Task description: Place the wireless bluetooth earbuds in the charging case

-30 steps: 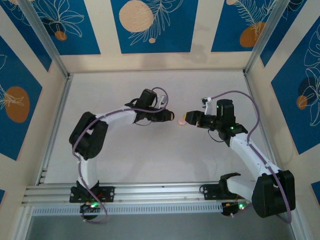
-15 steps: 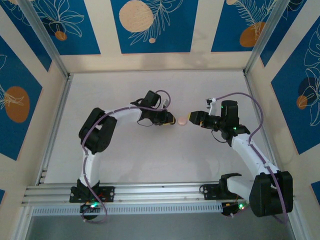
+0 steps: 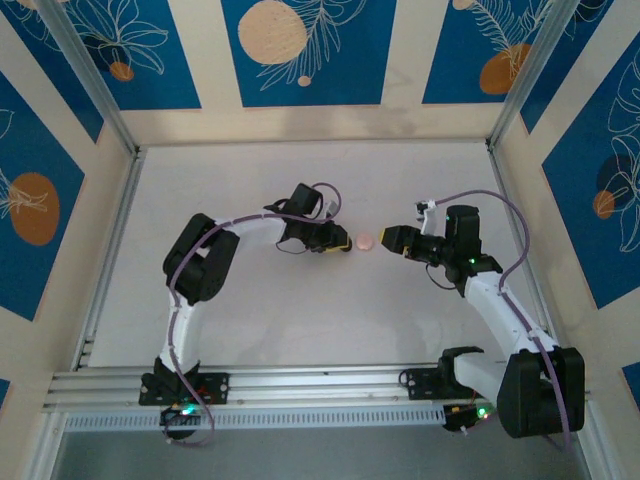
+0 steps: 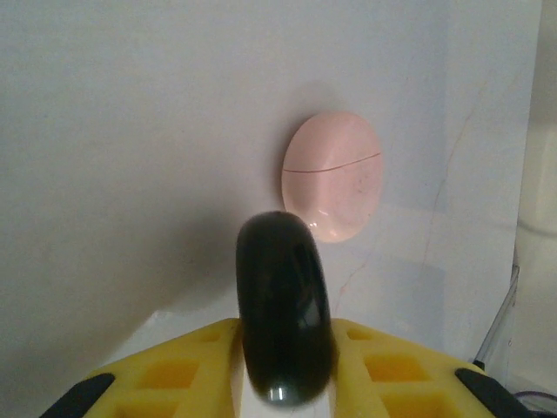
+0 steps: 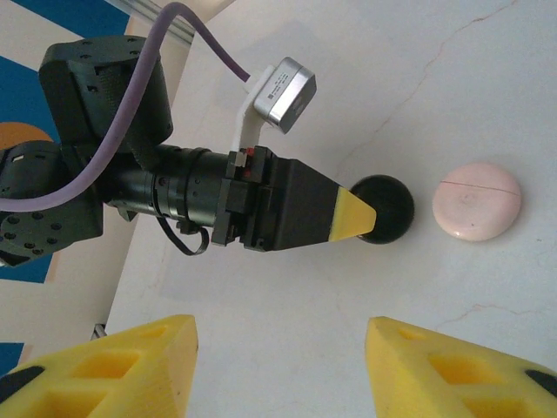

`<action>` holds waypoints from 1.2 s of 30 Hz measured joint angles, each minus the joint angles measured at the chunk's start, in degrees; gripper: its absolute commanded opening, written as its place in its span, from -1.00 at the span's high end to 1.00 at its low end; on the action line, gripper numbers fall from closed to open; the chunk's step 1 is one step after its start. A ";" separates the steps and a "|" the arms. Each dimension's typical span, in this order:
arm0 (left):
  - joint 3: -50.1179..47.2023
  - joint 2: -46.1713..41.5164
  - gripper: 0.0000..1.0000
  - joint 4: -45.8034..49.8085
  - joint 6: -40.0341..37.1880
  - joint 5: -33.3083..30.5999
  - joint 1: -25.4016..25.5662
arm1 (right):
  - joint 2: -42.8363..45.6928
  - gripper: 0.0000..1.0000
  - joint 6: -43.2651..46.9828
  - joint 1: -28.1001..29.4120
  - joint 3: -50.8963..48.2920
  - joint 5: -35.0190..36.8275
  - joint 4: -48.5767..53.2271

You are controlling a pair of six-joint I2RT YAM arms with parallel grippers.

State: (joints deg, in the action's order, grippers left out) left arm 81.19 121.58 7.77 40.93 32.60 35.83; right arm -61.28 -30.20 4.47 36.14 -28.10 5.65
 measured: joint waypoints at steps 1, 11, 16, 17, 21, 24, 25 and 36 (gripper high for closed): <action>0.09 0.20 0.43 0.00 0.15 0.00 -0.09 | 0.00 -0.07 0.00 -0.04 -0.07 0.00 0.00; 0.85 1.29 0.29 0.83 0.44 -0.31 -0.81 | 0.83 -0.07 0.63 -0.76 -0.26 0.00 0.55; 1.40 1.29 0.17 2.89 -1.05 -1.66 -1.29 | 1.42 -0.07 1.16 -0.94 -0.26 0.02 1.16; 1.49 1.29 0.13 3.65 -1.53 -1.97 -1.33 | 1.51 -0.07 1.29 -1.05 -0.26 0.00 1.31; 2.03 1.09 0.04 6.40 -3.32 -3.32 -1.49 | 1.57 -0.07 1.49 -1.46 -0.26 0.02 1.51; 2.21 0.02 -0.14 8.94 -5.49 -5.38 -1.51 | 1.68 -0.07 1.68 -1.73 -0.26 0.02 1.68; 2.27 -0.39 -0.16 9.97 -6.27 -6.16 -1.55 | 1.77 -0.07 1.70 -1.81 -0.28 0.04 1.75; 3.82 -10.08 -0.38 21.70 -15.26 -15.54 -2.78 | 2.73 -0.09 3.91 -4.26 -0.13 0.07 4.11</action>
State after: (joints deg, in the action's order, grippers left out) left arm 85.01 111.50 29.47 25.67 17.06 33.06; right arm -58.54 -26.28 0.21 36.01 -28.03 9.76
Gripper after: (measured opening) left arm 0.672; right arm 0.541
